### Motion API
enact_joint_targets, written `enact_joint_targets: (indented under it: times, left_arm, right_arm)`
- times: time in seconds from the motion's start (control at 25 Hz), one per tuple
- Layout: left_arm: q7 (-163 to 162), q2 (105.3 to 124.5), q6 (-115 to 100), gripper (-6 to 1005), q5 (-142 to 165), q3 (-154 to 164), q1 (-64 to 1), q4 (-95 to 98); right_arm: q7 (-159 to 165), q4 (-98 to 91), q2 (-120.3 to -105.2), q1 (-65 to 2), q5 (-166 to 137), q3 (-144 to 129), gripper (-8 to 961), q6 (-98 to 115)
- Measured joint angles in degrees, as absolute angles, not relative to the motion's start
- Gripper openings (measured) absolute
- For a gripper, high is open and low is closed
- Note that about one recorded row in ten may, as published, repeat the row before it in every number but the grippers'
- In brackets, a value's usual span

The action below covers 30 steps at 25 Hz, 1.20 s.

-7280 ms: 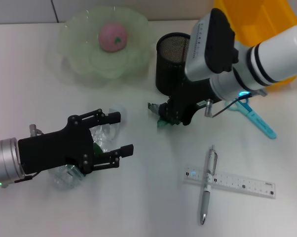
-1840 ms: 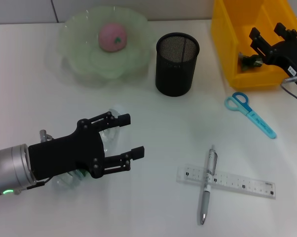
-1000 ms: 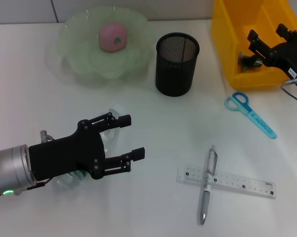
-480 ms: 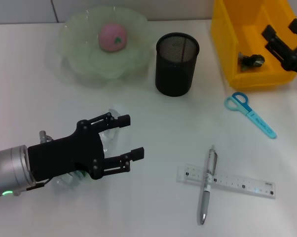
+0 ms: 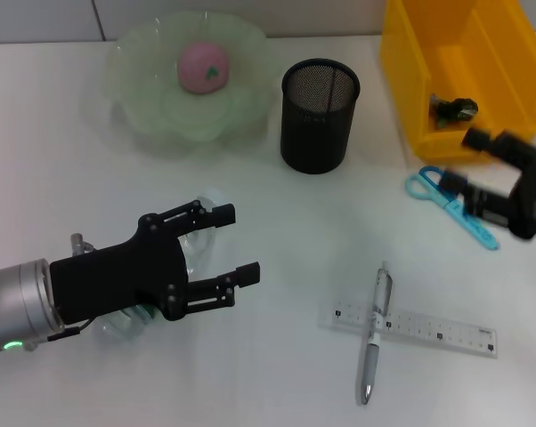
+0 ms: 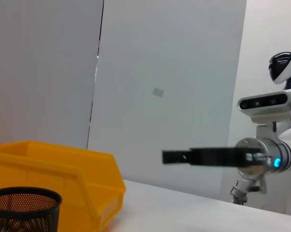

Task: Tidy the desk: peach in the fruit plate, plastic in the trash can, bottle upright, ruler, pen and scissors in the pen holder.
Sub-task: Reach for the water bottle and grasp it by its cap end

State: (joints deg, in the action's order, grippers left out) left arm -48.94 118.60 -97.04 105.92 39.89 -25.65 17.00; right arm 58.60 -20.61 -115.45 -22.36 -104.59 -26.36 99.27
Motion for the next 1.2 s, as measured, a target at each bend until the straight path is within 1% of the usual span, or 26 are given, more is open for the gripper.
enact_joint_targets:
  times: [0.08, 0.2, 0.28, 0.36, 0.52, 1.2]
  left_arm:
    - [-48.9, 118.6, -97.0, 796, 105.9, 39.9, -25.7, 17.0]
    - [-49.1, 118.57, -97.0, 796, 105.9, 39.8, -25.7, 17.0]
    - [-49.3, 118.57, -96.9, 796, 105.9, 39.8, -25.7, 17.0]
    - [-49.8, 118.53, -96.7, 796, 105.9, 39.8, -25.7, 17.1]
    - [-49.9, 118.48, -96.3, 796, 105.8, 39.8, -25.7, 17.0]
    - [-51.9, 118.52, -96.3, 796, 104.6, 39.7, -25.8, 17.2]
  right_arm:
    - [58.8, -21.1, -114.8, -22.4, -107.4, -27.5, 814, 100.1]
    - [58.8, -22.8, -114.64, -22.7, -111.8, -27.8, 813, 100.6]
    - [58.4, -23.9, -114.83, -23.0, -114.9, -27.8, 813, 100.7]
    - [57.1, -25.7, -115.71, -23.4, -119.7, -28.2, 813, 100.2]
    - [53.9, -26.4, -116.65, -23.4, -121.5, -28.4, 813, 98.4]
    - [53.2, -26.5, -116.89, -23.5, -122.0, -29.2, 813, 97.3]
